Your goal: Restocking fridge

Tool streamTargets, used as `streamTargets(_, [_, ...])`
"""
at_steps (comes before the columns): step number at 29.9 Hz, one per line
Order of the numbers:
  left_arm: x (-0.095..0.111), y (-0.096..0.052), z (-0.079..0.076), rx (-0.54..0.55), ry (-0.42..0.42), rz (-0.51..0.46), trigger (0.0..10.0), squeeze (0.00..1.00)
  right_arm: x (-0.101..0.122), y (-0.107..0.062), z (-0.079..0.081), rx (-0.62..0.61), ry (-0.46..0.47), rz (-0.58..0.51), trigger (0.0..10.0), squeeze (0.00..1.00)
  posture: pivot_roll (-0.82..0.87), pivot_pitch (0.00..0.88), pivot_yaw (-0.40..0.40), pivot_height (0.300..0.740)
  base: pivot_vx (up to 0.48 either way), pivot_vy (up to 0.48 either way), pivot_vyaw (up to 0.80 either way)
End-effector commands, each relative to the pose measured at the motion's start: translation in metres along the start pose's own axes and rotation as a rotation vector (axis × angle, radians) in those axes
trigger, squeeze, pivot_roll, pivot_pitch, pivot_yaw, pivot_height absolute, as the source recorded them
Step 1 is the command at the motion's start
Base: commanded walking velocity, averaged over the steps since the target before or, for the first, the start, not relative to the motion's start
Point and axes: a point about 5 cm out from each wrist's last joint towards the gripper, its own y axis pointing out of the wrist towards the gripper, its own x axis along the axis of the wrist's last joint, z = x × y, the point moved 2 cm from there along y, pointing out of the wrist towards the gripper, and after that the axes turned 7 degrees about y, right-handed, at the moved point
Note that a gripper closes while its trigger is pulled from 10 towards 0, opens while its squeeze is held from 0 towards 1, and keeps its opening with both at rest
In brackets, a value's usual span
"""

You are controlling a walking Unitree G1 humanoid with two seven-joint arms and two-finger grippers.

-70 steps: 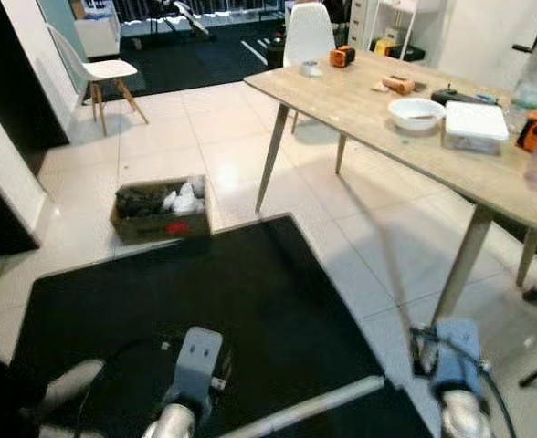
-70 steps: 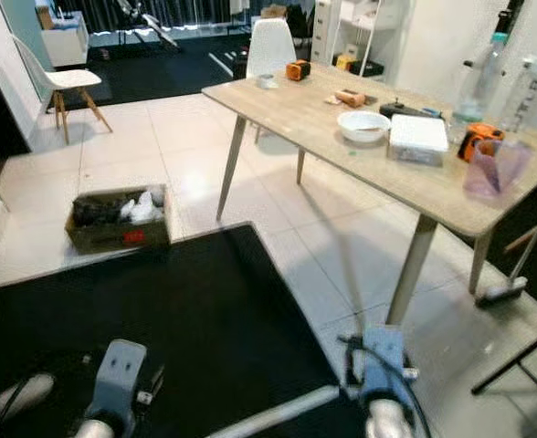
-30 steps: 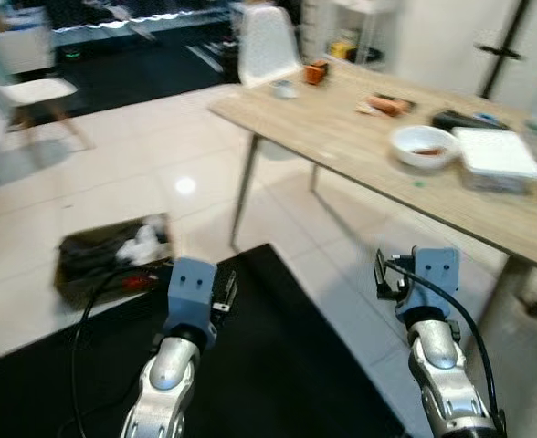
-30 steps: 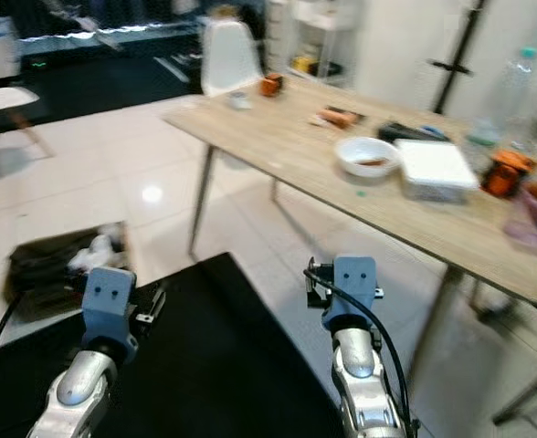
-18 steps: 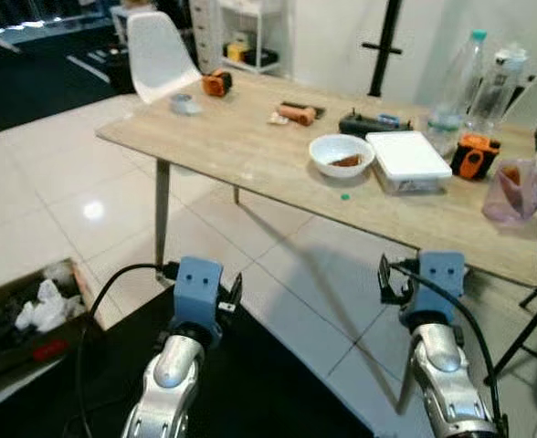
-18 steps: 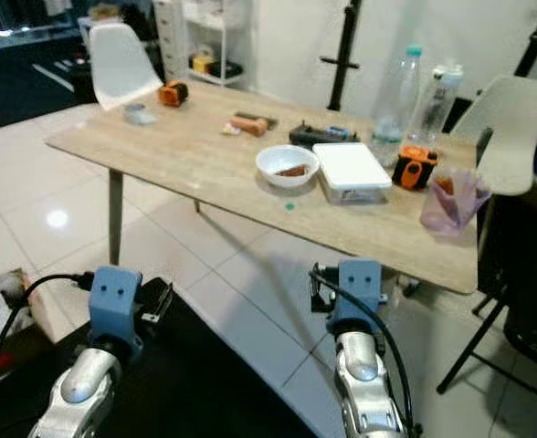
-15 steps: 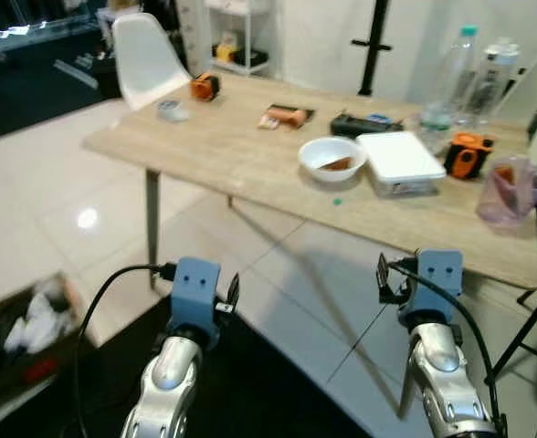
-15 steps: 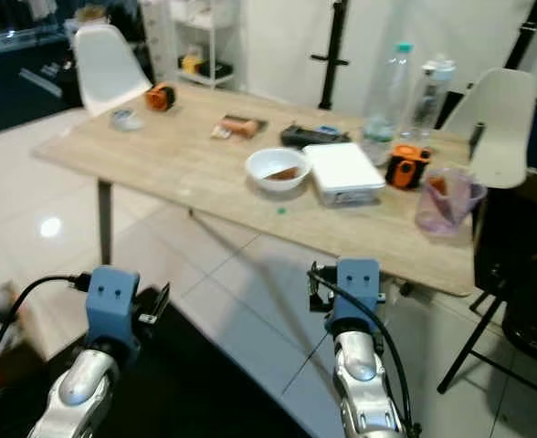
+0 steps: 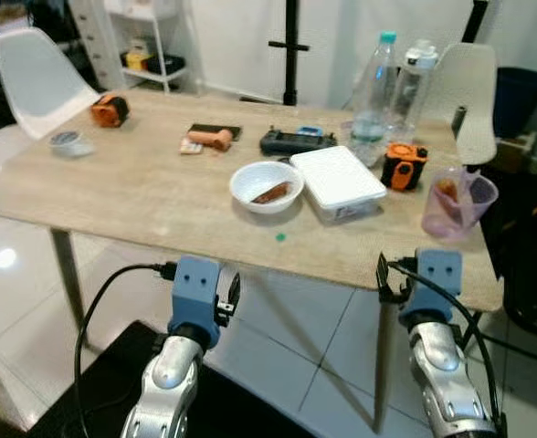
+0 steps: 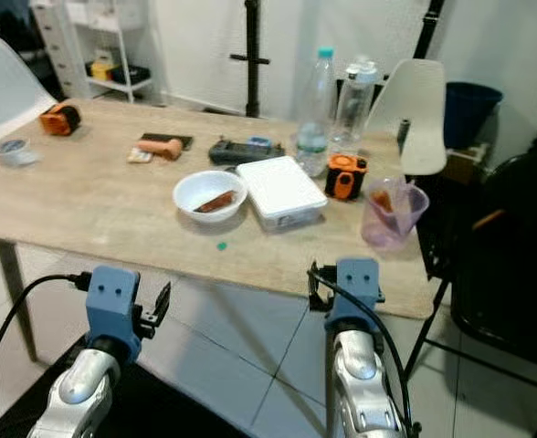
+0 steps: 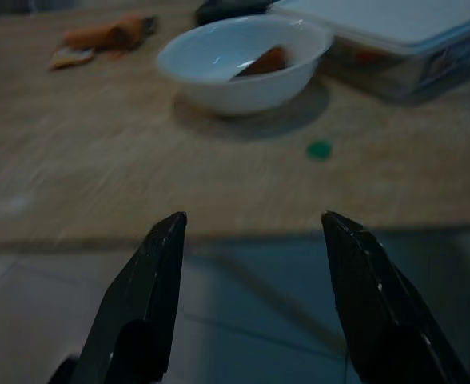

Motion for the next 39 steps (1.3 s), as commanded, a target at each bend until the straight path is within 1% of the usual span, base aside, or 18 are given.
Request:
streamTargets(1, [-0.005,-0.003,0.001,0.006,-0.001,0.024,10.0,0.0,0.002,0.001,-0.001,-0.006,0.008,-0.003,10.0,0.0,-0.04,0.088,0.041,0.74,0.379,0.0,0.0])
streamTargets(6, [-0.005,-0.003,0.002,0.012,0.003,0.026,10.0,0.0,0.003,0.002,0.003,0.024,0.01,-0.002,10.0,0.0,-0.04,0.087,0.042,0.74,0.377,0.0,0.0])
streamTargets(10, [-0.006,-0.003,0.006,0.045,0.016,0.032,10.0,0.0,0.009,0.002,0.013,0.108,0.008,-0.022,10.0,0.0,-0.04,0.087,0.042,0.74,0.32,0.0,0.0])
streamTargets(13, [-0.006,-0.003,0.006,0.046,0.016,0.032,10.0,0.0,0.011,0.003,0.014,0.115,0.004,-0.028,10.0,0.0,-0.04,0.087,0.042,0.74,0.266,0.0,0.0])
streamTargets(15, [-0.005,-0.003,0.007,0.048,0.021,0.028,10.0,0.0,0.017,0.005,0.014,0.132,-0.012,-0.049,10.0,0.0,-0.04,0.091,0.044,0.74,0.0,0.0,0.0])
streamTargets(20, [-0.003,-0.002,0.008,0.044,0.026,0.015,10.0,0.0,0.037,0.01,0.017,0.188,-0.1,-0.122,10.0,0.0,-0.04,0.099,0.047,0.74,0.0,0.0,0.0])
streamTargets(22, [-0.002,-0.002,0.008,0.042,0.027,0.013,10.0,0.0,0.04,0.01,0.018,0.2,-0.116,-0.133,10.0,0.0,-0.04,0.099,0.047,0.74,0.0,0.0,0.0])
streamTargets(24, [-0.002,-0.003,0.008,0.027,0.048,0.008,10.0,0.0,0.059,0.014,0.02,0.245,-0.161,-0.19,10.0,0.0,-0.05,0.105,0.051,0.74,0.0,0.0,0.0])
streamTargets(25, [-0.002,-0.003,0.008,0.027,0.048,0.008,10.0,0.0,0.059,0.014,0.02,0.245,-0.161,-0.19,10.0,0.0,-0.05,0.105,0.051,0.74,0.0,0.0,0.0])
streamTargets(26, [-0.002,-0.003,0.007,0.019,0.061,0.006,10.0,0.0,0.068,0.015,0.02,0.27,-0.207,-0.219,10.0,0.0,-0.05,0.105,0.051,0.74,0.0,0.0,0.0])
streamTargets(28, [-0.002,-0.003,0.007,0.004,0.087,0.003,10.0,0.0,0.082,0.017,0.02,0.346,-0.346,-0.264,10.0,0.0,-0.05,0.106,0.047,0.74,0.0,0.0,0.0])
streamTargets(29, [-0.002,-0.003,0.007,0.004,0.087,0.003,10.0,0.0,0.082,0.017,0.02,0.346,-0.346,-0.264,10.0,0.0,-0.05,0.106,0.047,0.74,0.0,0.0,0.0])
streamTargets(31, [-0.002,-0.003,0.007,-0.005,0.106,0.005,10.0,0.0,0.091,0.017,0.02,0.432,-0.507,-0.291,10.0,0.0,-0.07,0.105,0.046,0.74,0.0,0.0,0.0])
streamTargets(33, [-0.005,-0.002,0.007,-0.008,0.119,0.014,10.0,0.0,0.095,0.018,0.019,0.487,-0.633,-0.289,10.0,0.0,-0.07,0.106,0.045,0.74,0.0,0.0,0.0])
streamTargets(34, [-0.006,-0.002,0.008,-0.009,0.127,0.021,10.0,0.0,0.096,0.018,0.017,0.506,-0.678,-0.285,10.0,0.0,-0.07,0.106,0.045,0.74,0.0,0.0,0.0])
streamTargets(36, [-0.008,-0.003,0.008,-0.012,0.135,0.029,10.0,0.0,0.1,0.018,0.015,0.534,-0.728,-0.275,10.0,0.0,-0.07,0.107,0.045,0.74,0.0,0.0,0.0])
streamTargets(37, [-0.01,-0.003,0.008,-0.013,0.141,0.039,10.0,0.0,0.101,0.018,0.014,0.561,-0.77,-0.265,10.0,0.0,-0.08,0.109,0.043,0.74,0.0,0.0,0.0])
streamTargets(39, [-0.012,-0.003,0.008,-0.014,0.147,0.05,10.0,0.0,0.098,0.016,0.013,0.62,-0.845,-0.234,10.0,0.0,-0.08,0.11,0.041,0.74,0.0,0.0,0.0])
